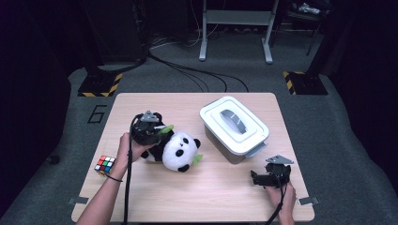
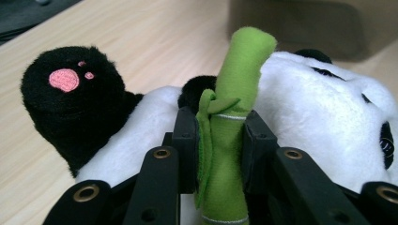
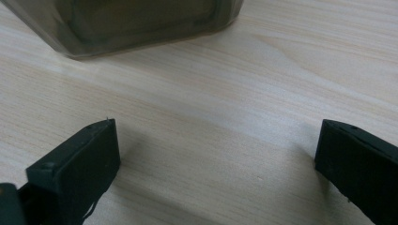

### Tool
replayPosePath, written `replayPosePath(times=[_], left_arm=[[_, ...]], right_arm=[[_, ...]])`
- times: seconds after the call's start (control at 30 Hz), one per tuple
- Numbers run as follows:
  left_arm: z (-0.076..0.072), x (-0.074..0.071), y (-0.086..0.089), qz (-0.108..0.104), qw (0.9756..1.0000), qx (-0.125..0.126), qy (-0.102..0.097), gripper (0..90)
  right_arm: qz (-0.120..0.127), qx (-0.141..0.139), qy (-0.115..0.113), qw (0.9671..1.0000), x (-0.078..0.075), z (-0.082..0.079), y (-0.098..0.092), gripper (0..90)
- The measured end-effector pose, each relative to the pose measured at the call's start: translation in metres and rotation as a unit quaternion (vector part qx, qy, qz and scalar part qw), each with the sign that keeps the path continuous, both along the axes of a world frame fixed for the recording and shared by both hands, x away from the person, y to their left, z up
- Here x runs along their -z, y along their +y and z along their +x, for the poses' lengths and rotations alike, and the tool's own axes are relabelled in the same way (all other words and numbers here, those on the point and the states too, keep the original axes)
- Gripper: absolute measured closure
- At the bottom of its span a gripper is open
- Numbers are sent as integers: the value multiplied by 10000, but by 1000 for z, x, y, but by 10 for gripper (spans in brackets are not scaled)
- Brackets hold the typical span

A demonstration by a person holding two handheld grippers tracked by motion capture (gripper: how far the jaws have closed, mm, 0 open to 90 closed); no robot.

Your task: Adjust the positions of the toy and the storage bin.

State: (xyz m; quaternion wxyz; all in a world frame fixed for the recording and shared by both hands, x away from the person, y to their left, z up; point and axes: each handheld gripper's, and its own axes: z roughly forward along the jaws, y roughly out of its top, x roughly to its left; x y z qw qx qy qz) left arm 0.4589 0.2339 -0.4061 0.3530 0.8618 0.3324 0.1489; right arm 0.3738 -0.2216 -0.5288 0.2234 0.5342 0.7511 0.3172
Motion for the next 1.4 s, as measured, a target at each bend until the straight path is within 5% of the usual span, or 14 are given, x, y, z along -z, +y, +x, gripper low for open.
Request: replayPosePath(times=[0.3,0.43,0.57,0.67,0.73,0.93,1.2,1.4], left_arm=[[-16,10,-33,85,9983,566,132,714],[-17,16,-40,203,9984,521,79,699],[-18,15,-40,119,9988,459,117,613],[-23,10,-37,118,9993,350,-1,439],[-26,6,-33,18,9996,270,-14,325],[-39,-6,-13,-58,9998,43,-175,163],[-61,-17,28,-140,9988,-258,-404,108],[-67,-11,56,-155,9974,-607,-362,74]], right_arm=[[-2,-5,7,10000,0,0,0,0],[-1,2,6,10000,0,0,0,0],[-2,2,3,10000,0,0,0,0],[-3,3,2,10000,0,0,0,0],[-1,7,-1,10000,0,0,0,0],[-4,6,-4,10000,0,0,0,0],[0,9,-4,10000,0,0,0,0],[1,14,-6,10000,0,0,0,0]])
